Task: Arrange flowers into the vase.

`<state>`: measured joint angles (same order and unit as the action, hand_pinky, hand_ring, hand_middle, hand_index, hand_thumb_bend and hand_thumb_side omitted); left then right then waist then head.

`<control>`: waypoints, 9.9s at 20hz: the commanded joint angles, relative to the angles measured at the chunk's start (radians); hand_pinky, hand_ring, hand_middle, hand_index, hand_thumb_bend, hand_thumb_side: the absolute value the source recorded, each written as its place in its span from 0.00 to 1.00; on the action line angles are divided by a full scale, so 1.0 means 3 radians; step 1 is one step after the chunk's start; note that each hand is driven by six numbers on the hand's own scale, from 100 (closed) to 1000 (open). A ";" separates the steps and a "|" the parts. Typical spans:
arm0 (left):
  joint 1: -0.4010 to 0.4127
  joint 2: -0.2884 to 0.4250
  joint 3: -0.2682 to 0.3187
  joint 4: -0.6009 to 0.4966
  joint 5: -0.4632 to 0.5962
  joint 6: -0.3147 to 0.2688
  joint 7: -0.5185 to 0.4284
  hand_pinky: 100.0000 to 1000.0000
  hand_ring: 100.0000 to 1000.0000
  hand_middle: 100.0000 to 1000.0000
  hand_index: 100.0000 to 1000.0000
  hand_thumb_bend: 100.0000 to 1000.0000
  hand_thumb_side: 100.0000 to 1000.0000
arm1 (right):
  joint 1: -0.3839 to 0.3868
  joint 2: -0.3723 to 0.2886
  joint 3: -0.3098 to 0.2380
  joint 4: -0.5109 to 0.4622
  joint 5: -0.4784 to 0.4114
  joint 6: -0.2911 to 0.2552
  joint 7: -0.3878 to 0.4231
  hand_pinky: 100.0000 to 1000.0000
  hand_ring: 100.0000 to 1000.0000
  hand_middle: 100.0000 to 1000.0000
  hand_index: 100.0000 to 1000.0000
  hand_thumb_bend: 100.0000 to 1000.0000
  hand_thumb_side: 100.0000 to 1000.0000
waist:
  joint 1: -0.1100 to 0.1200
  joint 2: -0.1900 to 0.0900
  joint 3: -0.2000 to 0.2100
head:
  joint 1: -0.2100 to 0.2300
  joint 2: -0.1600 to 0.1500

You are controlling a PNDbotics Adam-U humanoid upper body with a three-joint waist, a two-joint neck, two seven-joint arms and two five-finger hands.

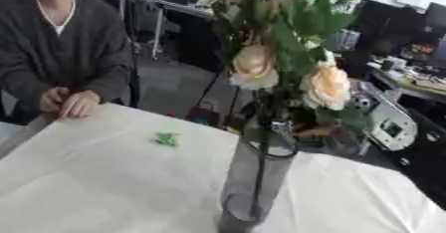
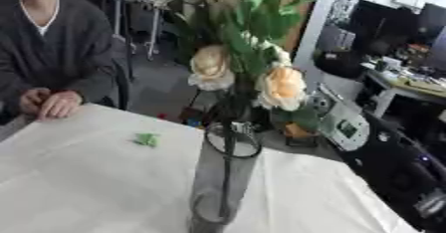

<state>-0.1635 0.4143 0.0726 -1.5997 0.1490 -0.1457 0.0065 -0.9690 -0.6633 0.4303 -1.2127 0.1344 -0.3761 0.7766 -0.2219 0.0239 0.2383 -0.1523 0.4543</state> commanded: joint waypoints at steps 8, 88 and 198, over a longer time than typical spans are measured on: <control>-0.0021 0.0042 0.0034 -0.0036 -0.0001 -0.0010 0.0017 0.76 0.77 0.72 0.77 1.00 0.74 | -0.0038 -0.0108 -0.0123 -0.0139 -0.0135 -0.0322 0.0435 0.91 0.99 0.96 0.90 0.00 0.88 | 0.0070 -0.0025 -0.0020 | -0.0011 -0.0046; -0.0055 -0.0132 0.0045 -0.0035 0.0054 -0.0017 0.0027 0.76 0.76 0.71 0.77 1.00 0.74 | 0.0527 0.0452 -0.0987 -0.0467 -0.0984 0.0171 0.0401 0.88 1.00 0.97 0.98 0.21 0.81 | 0.0283 0.0122 -0.0038 | -0.0098 -0.0144; -0.0116 -0.0318 0.0003 -0.0010 0.0101 -0.0011 -0.0011 0.77 0.75 0.71 0.77 1.00 0.73 | 0.0760 0.0784 -0.1101 -0.0869 -0.0482 -0.0069 0.0345 1.00 1.00 1.00 1.00 0.21 0.57 | 0.0453 0.0255 0.0093 | -0.0315 -0.0239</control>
<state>-0.1854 0.3079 0.0721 -1.5931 0.1763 -0.1463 0.0053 -0.7296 -0.4064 0.1052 -1.4511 -0.0157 -0.3374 0.8155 -0.0935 0.1104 0.2673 -0.2448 0.3938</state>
